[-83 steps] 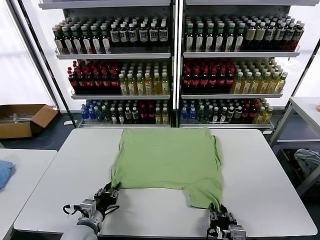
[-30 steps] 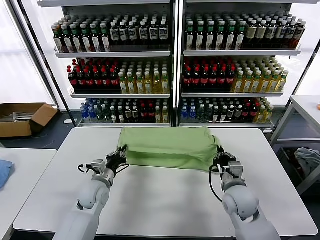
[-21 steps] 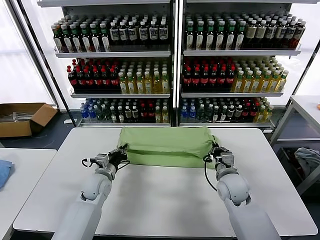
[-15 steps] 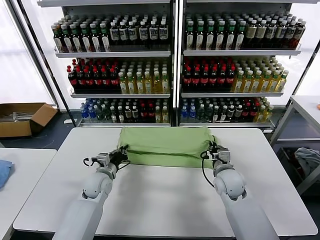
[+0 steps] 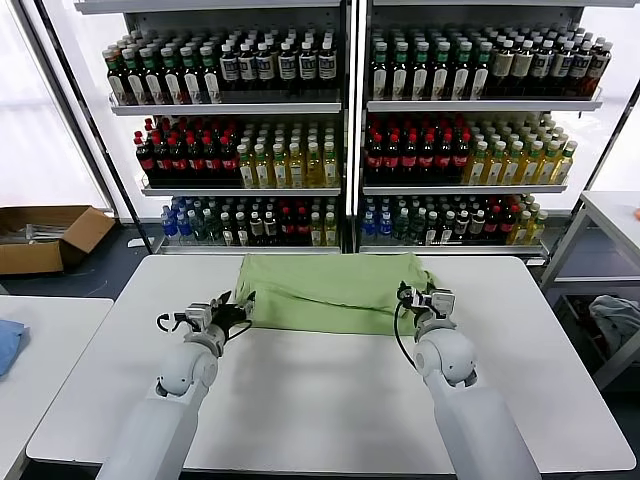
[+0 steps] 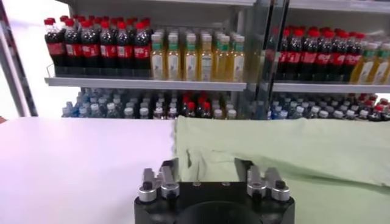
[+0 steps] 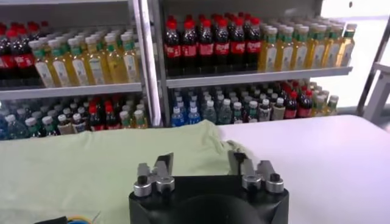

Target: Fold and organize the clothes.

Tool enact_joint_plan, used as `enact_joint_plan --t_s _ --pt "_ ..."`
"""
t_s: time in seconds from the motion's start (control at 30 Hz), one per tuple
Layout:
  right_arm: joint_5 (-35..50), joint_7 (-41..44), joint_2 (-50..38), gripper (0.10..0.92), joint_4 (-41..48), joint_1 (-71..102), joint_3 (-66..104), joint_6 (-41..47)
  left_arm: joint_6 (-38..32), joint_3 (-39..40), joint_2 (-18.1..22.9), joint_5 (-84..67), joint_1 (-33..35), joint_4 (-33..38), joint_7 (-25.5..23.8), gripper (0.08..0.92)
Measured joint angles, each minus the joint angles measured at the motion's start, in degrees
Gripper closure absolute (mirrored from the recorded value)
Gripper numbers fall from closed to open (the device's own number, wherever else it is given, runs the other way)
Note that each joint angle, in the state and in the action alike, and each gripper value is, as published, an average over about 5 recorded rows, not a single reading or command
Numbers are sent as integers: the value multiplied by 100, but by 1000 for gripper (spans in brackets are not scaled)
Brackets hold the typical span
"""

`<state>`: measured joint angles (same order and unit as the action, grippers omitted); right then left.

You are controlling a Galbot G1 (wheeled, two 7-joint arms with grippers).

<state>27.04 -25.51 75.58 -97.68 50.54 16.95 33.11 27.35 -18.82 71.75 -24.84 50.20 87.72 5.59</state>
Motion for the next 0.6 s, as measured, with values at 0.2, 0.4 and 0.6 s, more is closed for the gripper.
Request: enact_joint_plan --t_s 0.2,0.4,0.6 --pt "23 -108 -238 203 -491 447 95 6 222 -49 -105 -51 219 387 56 184" --pt "31 -203 -366 203 -757 852 132 16 344 -73 -175 -76 377 585 51 177" --pt "4 -231 -375 203 -780 1042 151 17 386 -35 -166 -47 463 616 21 177"
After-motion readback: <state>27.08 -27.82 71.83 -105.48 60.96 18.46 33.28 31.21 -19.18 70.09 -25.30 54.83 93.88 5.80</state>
